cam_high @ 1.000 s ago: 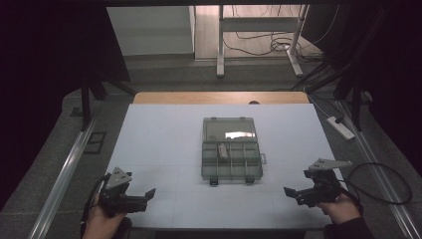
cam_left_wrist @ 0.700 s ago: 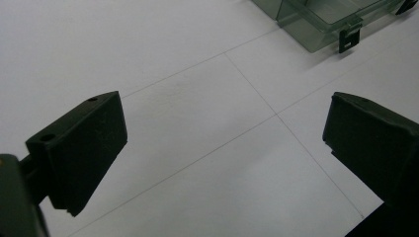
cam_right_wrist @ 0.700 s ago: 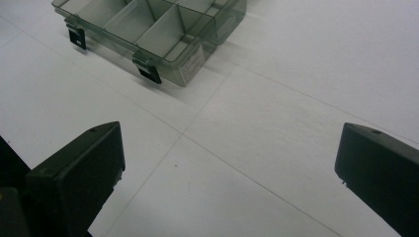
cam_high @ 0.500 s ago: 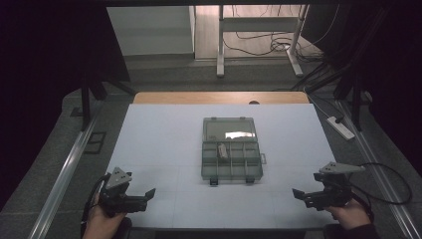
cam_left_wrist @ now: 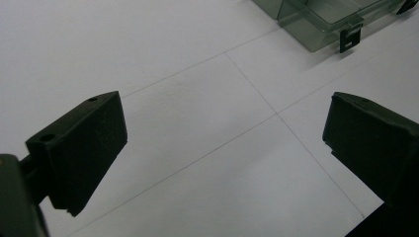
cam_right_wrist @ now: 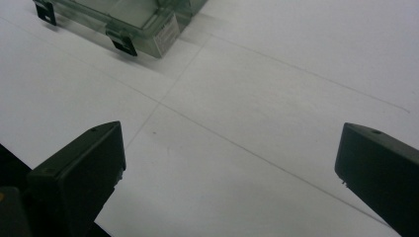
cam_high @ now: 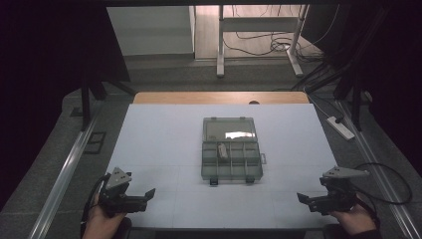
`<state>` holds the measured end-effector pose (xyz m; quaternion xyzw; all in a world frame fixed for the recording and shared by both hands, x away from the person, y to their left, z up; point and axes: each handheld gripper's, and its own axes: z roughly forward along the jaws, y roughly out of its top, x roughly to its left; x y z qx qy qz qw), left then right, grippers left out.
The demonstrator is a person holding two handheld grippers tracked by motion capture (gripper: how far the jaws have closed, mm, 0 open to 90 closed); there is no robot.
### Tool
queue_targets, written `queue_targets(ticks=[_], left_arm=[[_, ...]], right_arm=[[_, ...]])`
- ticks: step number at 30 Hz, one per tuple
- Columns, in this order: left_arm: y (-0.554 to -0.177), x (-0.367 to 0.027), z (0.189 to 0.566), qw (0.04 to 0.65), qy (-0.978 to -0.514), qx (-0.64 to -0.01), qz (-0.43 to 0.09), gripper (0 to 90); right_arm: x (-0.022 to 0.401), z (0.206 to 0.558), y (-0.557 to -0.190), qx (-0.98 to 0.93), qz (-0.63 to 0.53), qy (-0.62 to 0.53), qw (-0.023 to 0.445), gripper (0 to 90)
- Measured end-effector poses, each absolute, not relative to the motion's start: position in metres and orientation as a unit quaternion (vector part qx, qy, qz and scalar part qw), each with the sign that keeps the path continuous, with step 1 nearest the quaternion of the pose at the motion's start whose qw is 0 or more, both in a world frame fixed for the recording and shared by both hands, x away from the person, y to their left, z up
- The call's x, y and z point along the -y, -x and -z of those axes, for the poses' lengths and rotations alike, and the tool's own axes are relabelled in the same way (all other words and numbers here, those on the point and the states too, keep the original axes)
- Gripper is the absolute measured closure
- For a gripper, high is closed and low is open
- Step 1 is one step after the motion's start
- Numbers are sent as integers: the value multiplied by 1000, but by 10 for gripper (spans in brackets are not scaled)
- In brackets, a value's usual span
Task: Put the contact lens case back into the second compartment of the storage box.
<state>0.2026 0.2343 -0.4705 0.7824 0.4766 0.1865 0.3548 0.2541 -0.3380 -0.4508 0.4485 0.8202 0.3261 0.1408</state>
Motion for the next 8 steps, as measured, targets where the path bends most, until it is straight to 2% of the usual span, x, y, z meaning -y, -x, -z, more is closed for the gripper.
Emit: queue_targets(ticks=[8], left_arm=[[-203,-233,470,355,-783,-476,-186,33]], right_arm=[[339,452,-254,-820,-319,-454,141,0]])
